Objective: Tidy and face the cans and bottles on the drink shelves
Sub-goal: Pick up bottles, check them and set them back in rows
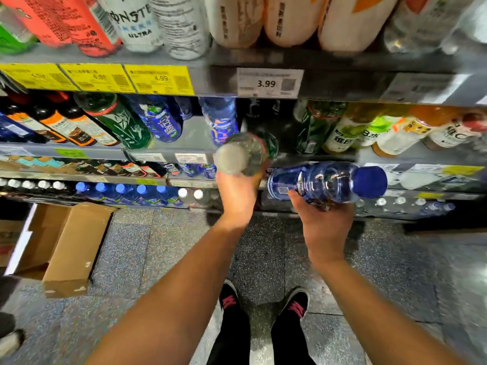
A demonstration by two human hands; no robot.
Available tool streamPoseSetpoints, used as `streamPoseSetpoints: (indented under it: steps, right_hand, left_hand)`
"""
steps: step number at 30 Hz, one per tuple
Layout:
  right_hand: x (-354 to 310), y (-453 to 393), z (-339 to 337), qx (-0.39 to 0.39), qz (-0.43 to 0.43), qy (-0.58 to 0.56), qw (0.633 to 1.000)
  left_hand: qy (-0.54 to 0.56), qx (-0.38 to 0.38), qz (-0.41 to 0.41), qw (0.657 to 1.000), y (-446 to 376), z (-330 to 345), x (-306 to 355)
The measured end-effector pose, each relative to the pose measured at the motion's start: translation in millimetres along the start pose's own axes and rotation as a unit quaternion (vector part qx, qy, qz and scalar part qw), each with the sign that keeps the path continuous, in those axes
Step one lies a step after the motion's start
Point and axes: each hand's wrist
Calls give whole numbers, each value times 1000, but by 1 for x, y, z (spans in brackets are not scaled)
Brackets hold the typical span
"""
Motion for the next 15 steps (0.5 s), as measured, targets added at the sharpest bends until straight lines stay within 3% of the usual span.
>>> streamPoseSetpoints:
  steps: [2,8,15]
  right_hand:
    - [1,-5,-13,-1,20,-11,1000]
    - [-4,-13,-43,22,30,7,999]
    - [-9,-29,-43,-5,19,17,1000]
  left_hand:
    - [57,-9,-5,998,-6,19,9]
    - [-116,39,34,992,-29,54,26]
    - [-138,-4,102,985,-43,70,29]
Point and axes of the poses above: each hand's wrist, its own y-axis away from the middle knuckle, its own z-axis out of the palm, x = y × z, and after that the axes turned 1 degree about z, right-handed
